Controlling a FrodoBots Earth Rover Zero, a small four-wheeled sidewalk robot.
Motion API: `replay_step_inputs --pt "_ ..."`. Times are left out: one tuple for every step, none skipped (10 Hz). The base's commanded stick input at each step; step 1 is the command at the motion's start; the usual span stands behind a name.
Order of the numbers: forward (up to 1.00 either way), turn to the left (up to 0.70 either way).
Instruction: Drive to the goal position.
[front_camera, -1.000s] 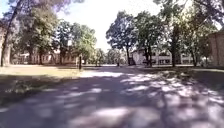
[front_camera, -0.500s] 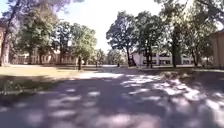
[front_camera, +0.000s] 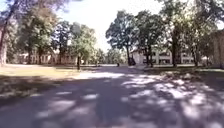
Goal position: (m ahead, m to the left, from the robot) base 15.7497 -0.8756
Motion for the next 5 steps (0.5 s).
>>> replay_step_inputs --pt "0.45 0.0" --pt "0.45 0.0" --pt "0.45 0.0" --pt "0.45 0.0" --pt "0.45 0.0"
